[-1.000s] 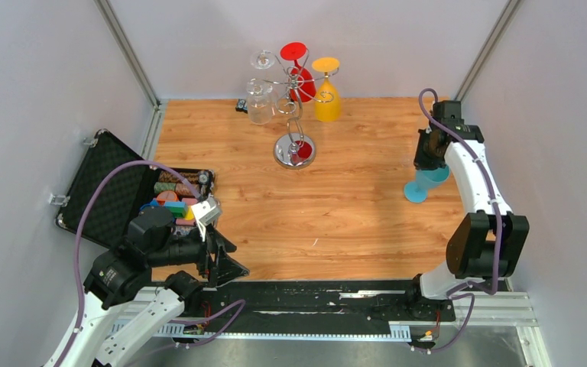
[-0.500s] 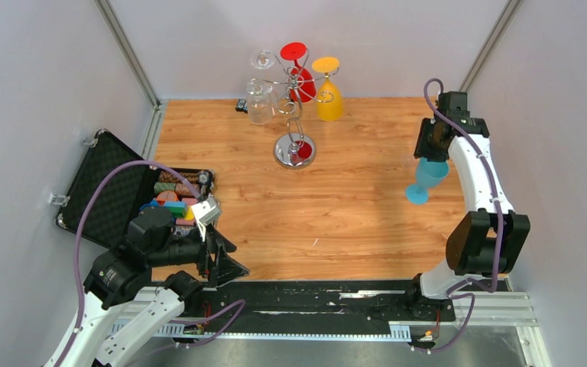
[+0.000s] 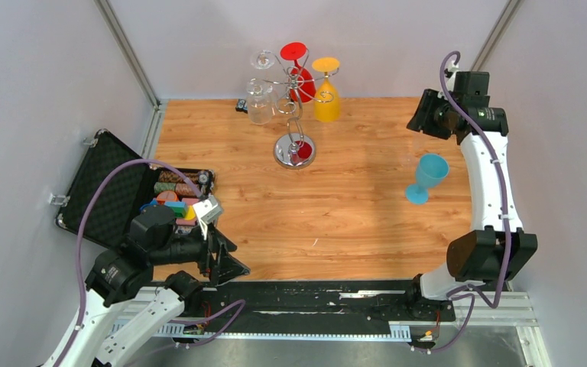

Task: Take the wine glass off the wine glass rack
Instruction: Move the wine rack to the center of the board.

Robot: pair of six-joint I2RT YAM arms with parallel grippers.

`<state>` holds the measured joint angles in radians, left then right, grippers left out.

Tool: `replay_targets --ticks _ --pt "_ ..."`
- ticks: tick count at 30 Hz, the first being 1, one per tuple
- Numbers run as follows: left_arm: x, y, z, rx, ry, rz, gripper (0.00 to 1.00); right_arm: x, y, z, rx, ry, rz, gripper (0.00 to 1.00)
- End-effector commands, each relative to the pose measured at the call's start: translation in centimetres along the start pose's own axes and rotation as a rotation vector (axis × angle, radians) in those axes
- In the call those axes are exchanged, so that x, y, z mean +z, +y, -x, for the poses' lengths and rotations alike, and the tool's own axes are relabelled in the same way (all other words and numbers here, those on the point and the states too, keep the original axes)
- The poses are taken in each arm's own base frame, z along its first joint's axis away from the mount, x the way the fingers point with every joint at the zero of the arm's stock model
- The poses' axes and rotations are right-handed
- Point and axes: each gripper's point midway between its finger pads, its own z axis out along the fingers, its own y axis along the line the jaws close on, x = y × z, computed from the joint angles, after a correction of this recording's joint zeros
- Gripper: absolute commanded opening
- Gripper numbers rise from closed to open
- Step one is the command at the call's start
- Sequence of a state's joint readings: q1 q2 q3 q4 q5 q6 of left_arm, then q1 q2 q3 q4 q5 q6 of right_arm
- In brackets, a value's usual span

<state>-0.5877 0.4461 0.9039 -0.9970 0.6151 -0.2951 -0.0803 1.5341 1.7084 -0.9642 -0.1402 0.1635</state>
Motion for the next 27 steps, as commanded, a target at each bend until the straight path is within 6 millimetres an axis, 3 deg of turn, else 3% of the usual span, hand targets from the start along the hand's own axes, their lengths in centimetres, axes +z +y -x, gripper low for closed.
replay_targets --ticks 1,6,12,16,27 --pt "0.4 0.4 0.6 0.021 -0.011 0.009 1.00 -3.6 5.3 3.1 0.038 -0.127 0.259 0.48" --pt "0.5 0.6 0.6 0.011 -0.006 0.021 1.00 -5.7 10.3 3.9 0.040 -0.174 0.474 0.51" --pt "0.5 1.0 0.6 -0.006 -0.008 0.042 1.00 -6.7 14.4 4.5 0.035 -0.202 0.592 0.52" --pt "0.5 1.2 0.7 -0.016 -0.012 0.056 1.00 -6.4 15.9 4.8 0.088 -0.191 0.655 0.53" --pt "0.4 2.0 0.9 -0.043 -0.033 0.113 1.00 -4.6 21.2 3.4 0.215 -0.112 0.790 0.53"
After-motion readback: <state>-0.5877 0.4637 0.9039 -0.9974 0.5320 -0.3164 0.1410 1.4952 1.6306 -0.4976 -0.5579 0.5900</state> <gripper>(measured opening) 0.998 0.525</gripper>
